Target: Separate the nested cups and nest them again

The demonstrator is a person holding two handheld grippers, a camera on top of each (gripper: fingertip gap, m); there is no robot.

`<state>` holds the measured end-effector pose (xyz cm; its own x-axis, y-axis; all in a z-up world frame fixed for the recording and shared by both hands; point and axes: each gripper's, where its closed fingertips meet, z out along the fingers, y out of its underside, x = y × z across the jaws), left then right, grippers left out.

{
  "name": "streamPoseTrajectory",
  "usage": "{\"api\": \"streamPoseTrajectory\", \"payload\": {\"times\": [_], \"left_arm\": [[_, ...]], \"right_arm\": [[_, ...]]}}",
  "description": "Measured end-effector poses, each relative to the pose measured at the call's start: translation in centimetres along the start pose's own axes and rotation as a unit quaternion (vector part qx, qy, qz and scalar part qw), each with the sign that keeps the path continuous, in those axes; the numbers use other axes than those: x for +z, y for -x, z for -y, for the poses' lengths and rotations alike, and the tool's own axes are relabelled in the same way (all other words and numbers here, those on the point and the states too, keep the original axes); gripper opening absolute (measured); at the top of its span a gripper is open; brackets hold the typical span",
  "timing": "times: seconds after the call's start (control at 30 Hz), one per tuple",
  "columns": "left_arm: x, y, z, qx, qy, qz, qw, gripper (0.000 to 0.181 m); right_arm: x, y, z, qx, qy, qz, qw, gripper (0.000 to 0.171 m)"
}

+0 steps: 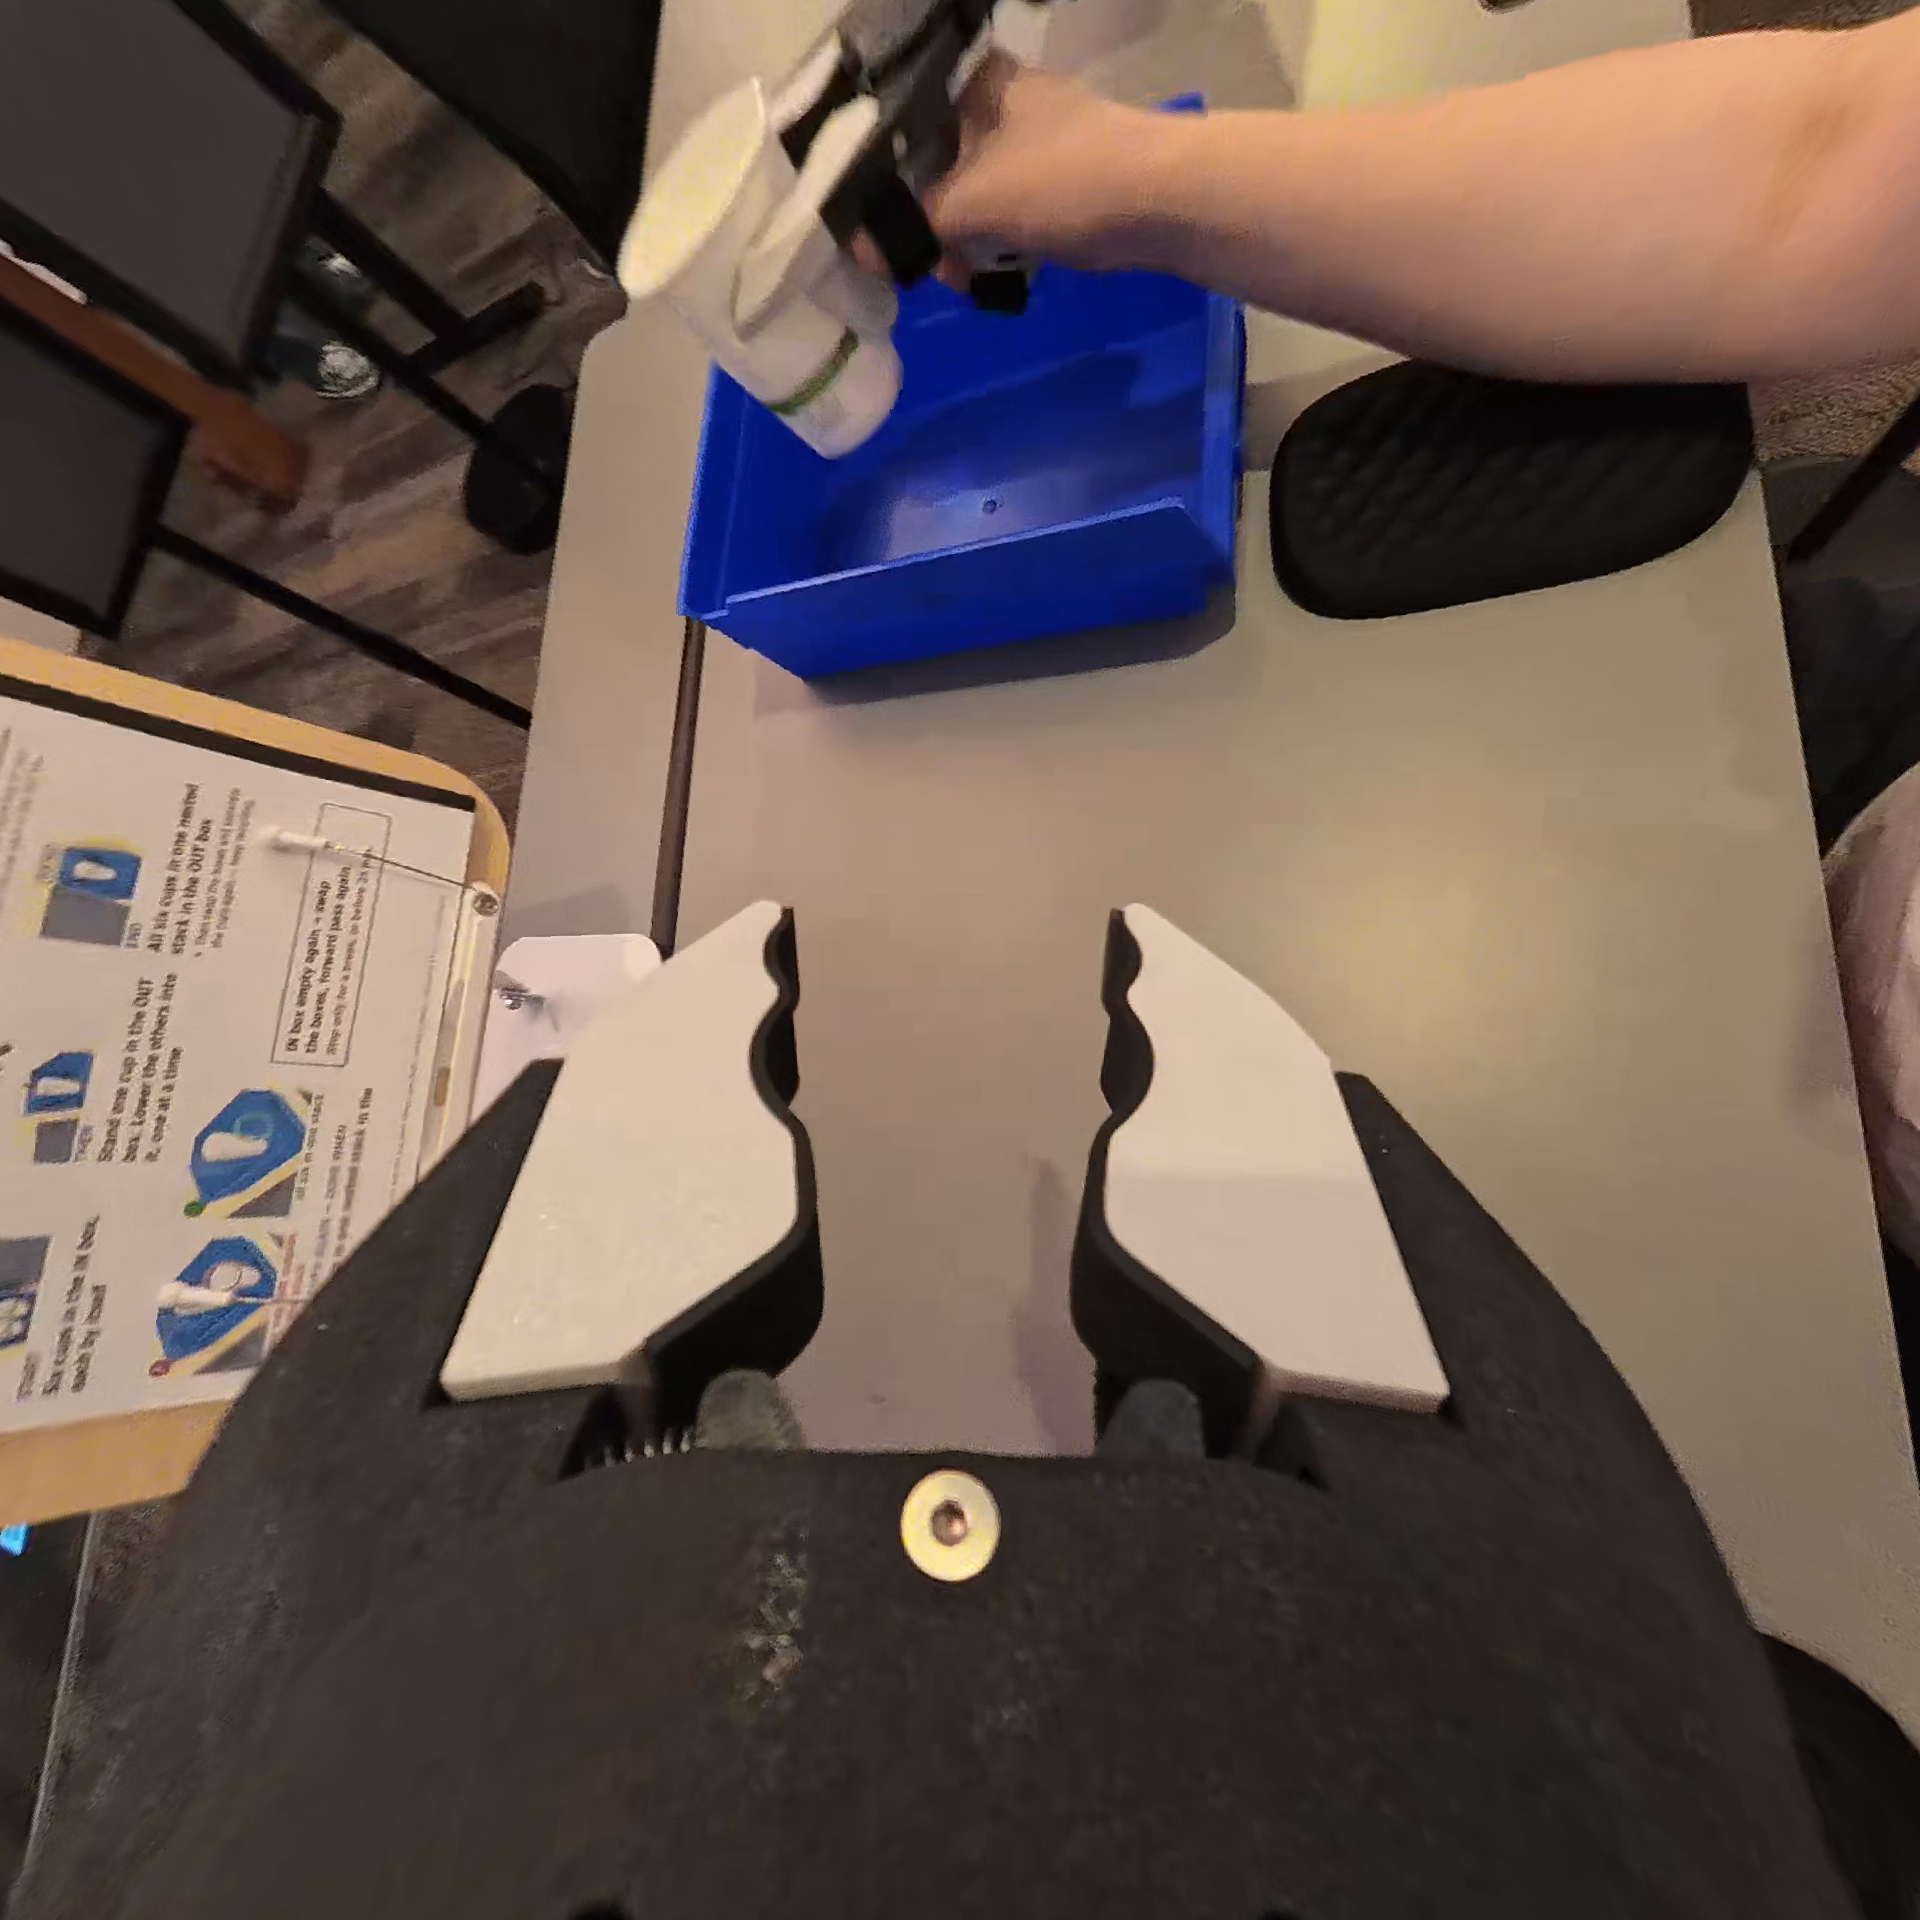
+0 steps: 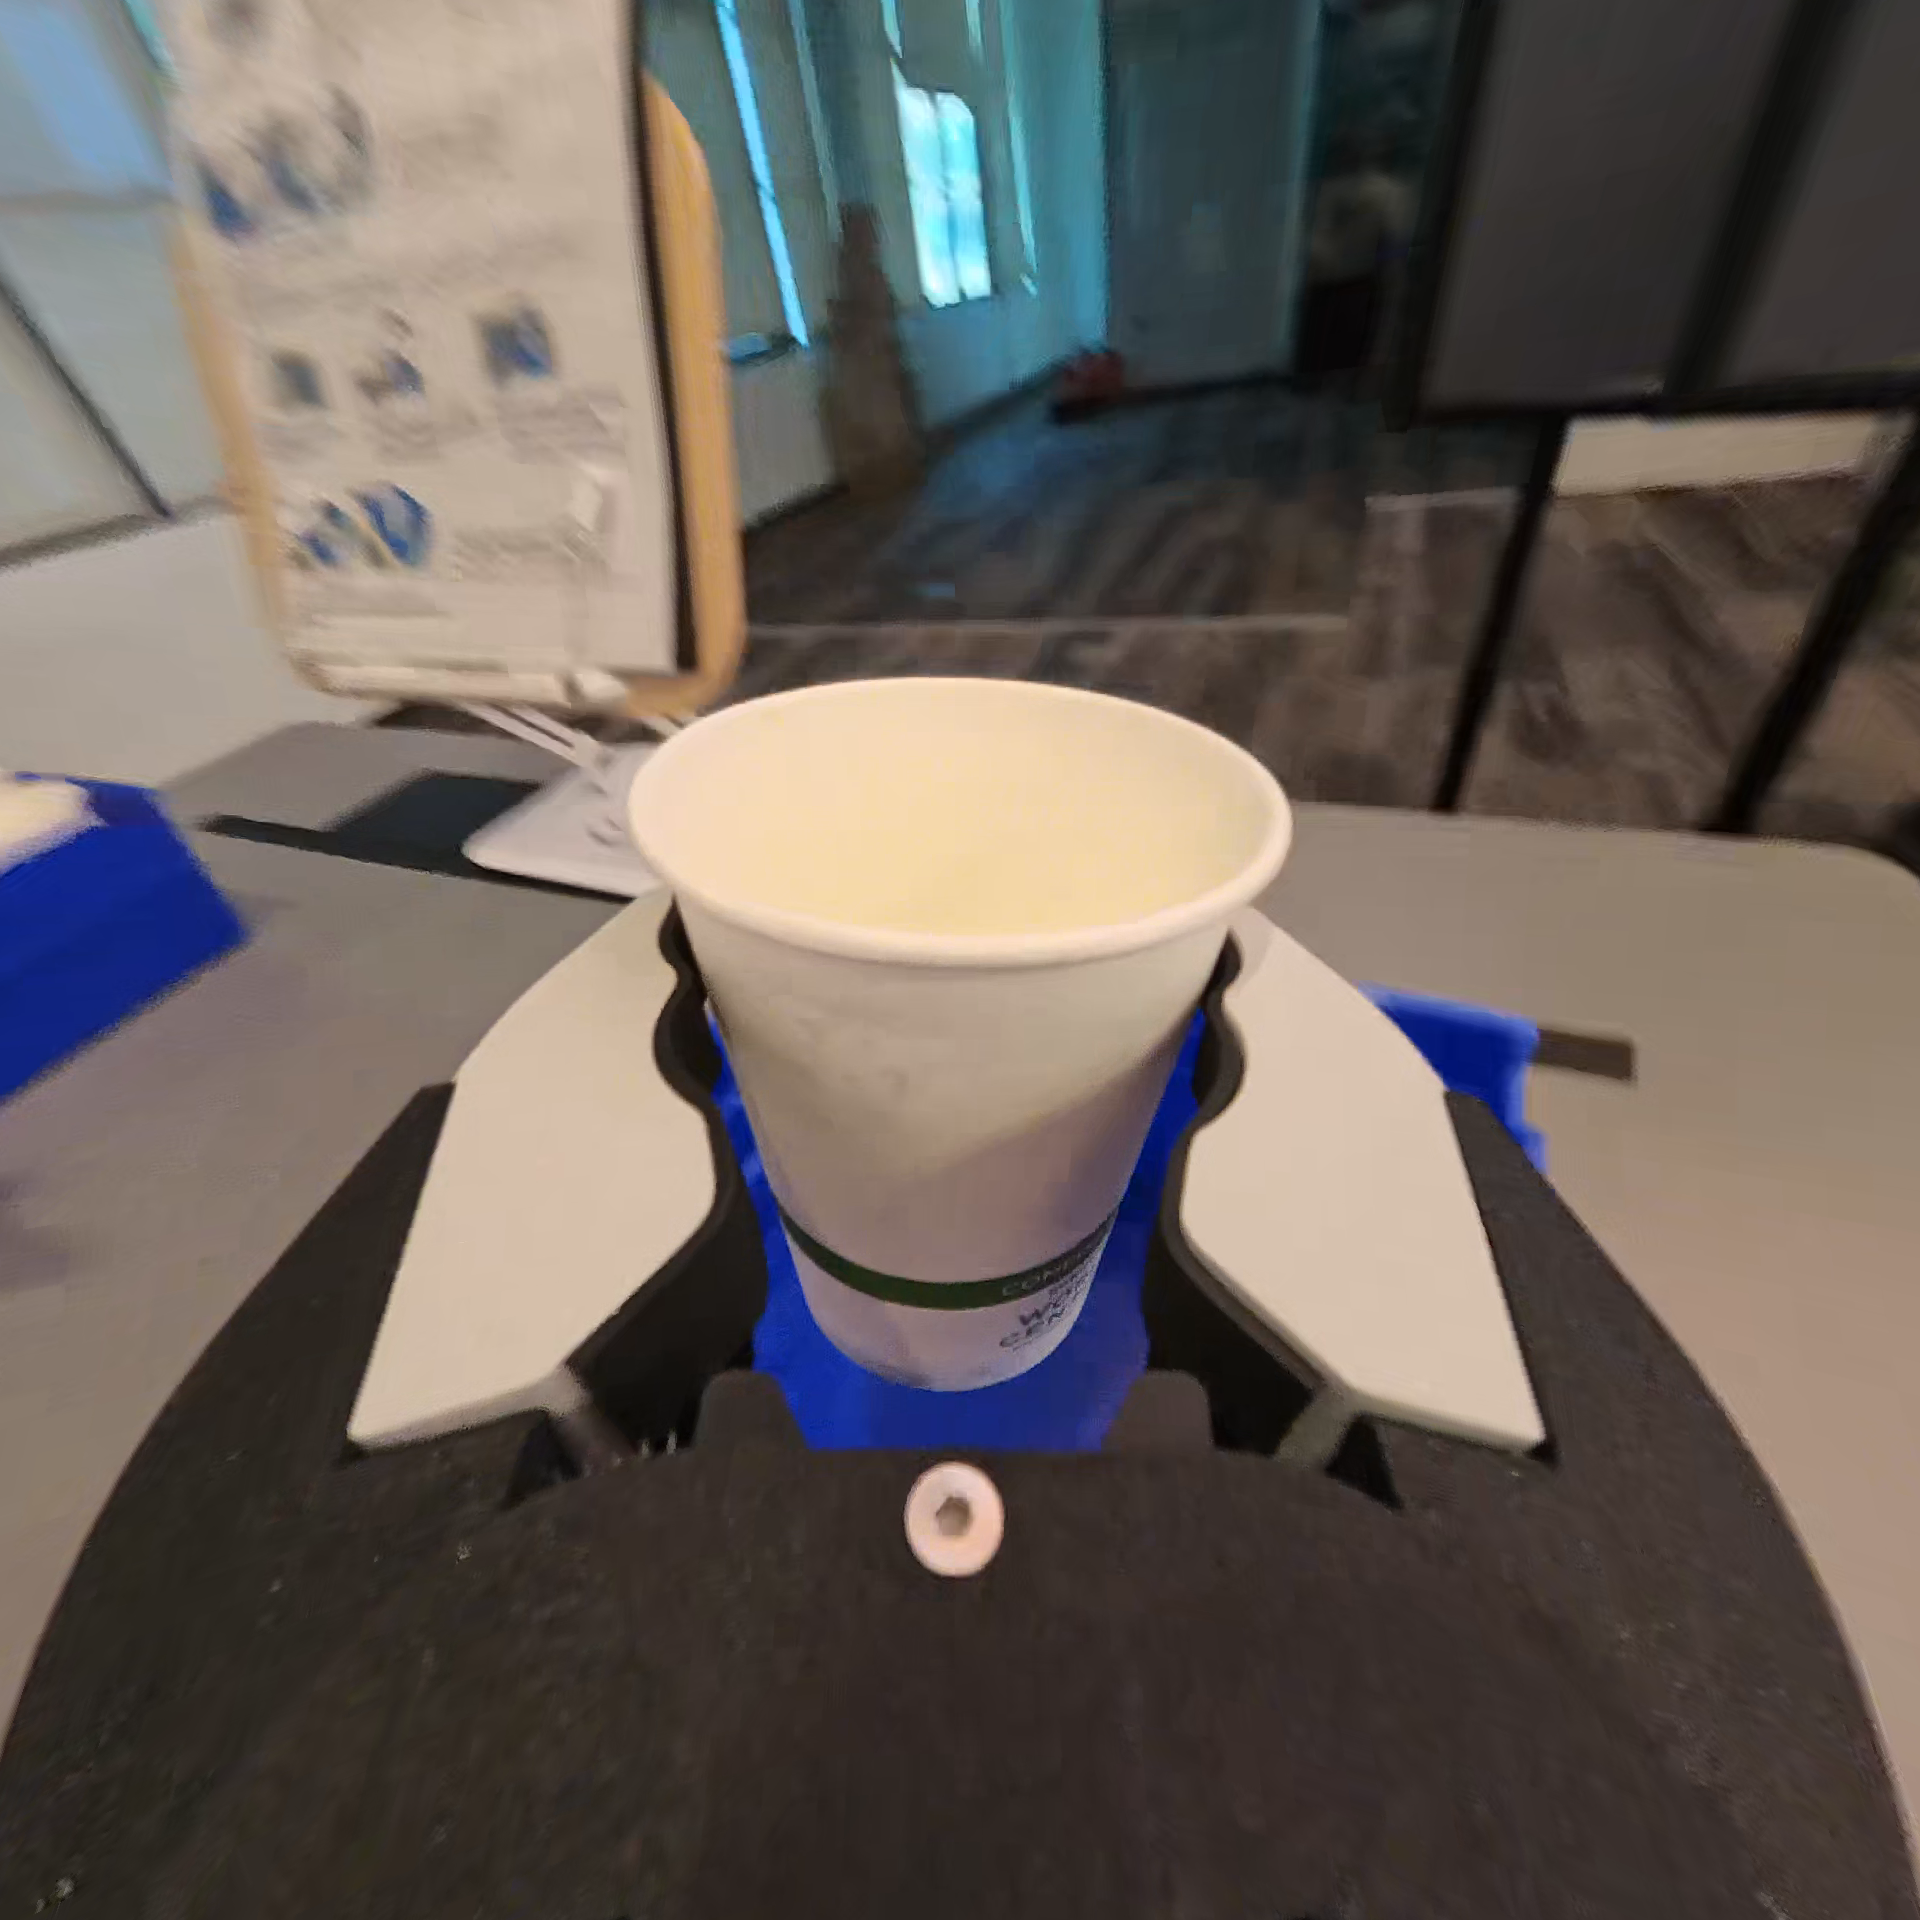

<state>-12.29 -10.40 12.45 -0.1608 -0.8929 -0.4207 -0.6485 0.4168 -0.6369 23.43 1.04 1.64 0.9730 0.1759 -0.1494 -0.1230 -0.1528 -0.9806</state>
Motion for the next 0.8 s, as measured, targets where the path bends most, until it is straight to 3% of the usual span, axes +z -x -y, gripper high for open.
{"api": "streamPoseTrajectory", "payload": {"times": [0.2,0.8], "left_arm": [[-2.7,-2.2,0.7,0.0,-0.034,0.01,0.999,0.055],[-5.9,-2.1,-2.4,-0.017,-0.021,0.049,0.998,0.056]], "right_arm": [[2.7,-1.1,-7.2,-0.009,0.105,-0.016,0.994,0.091],[1.5,-0.8,-10.0,-0.061,0.16,-0.047,0.984,0.093]]}}
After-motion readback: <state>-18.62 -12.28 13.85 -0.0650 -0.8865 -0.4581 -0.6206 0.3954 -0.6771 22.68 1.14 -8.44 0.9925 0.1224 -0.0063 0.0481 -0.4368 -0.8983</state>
